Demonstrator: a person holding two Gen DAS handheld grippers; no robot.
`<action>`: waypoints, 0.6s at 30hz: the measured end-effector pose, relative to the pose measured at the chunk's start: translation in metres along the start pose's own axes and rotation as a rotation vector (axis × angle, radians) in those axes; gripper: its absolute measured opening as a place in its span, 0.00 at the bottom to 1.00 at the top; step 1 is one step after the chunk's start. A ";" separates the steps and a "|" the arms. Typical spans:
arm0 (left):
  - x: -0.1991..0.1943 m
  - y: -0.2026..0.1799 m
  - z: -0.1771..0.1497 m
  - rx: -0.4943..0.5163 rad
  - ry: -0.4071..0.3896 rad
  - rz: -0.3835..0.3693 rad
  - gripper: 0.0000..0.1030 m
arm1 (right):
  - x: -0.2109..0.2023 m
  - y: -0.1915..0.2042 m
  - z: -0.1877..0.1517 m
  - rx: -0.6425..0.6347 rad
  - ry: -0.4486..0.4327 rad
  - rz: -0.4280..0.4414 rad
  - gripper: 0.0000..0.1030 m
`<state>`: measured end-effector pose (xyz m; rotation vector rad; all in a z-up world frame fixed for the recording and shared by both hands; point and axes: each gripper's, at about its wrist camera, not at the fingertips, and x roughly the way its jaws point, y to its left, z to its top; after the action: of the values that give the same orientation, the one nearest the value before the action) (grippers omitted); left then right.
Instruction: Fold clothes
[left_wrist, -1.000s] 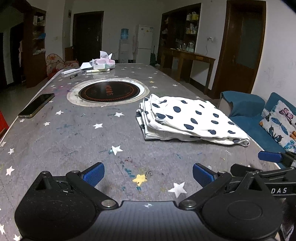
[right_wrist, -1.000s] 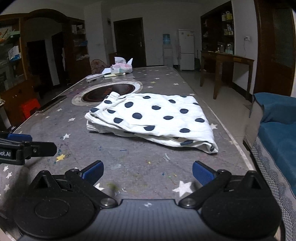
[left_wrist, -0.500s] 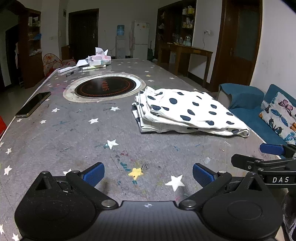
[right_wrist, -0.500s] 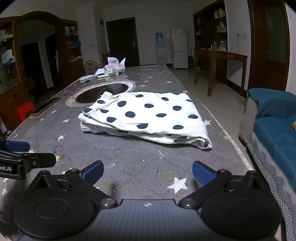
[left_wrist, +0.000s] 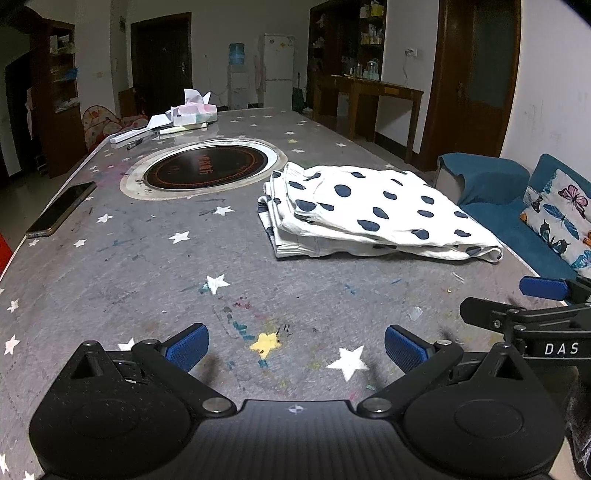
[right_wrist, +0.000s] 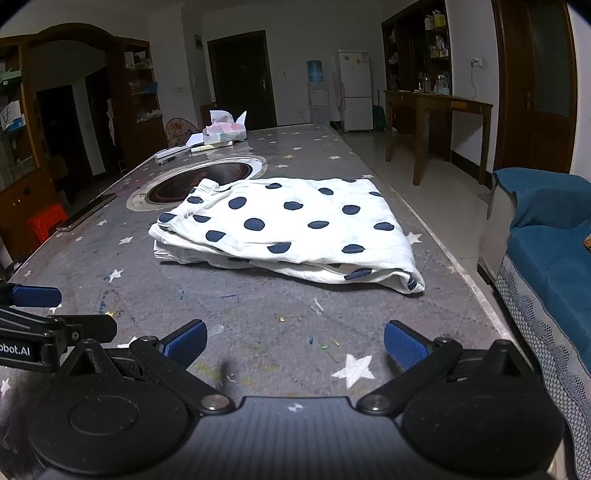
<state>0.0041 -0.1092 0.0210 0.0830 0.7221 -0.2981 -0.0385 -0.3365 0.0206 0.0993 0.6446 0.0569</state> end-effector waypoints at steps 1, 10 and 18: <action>0.001 0.000 0.000 0.001 0.001 -0.001 1.00 | 0.001 0.000 0.000 0.002 0.001 -0.001 1.00; 0.008 -0.002 0.004 0.002 0.011 0.001 1.00 | 0.008 -0.003 0.001 0.014 0.015 -0.008 1.00; 0.013 -0.004 0.009 0.006 0.014 0.001 1.00 | 0.014 -0.006 0.003 0.025 0.024 -0.021 1.00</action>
<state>0.0177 -0.1176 0.0193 0.0915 0.7345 -0.2986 -0.0253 -0.3414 0.0138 0.1165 0.6700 0.0295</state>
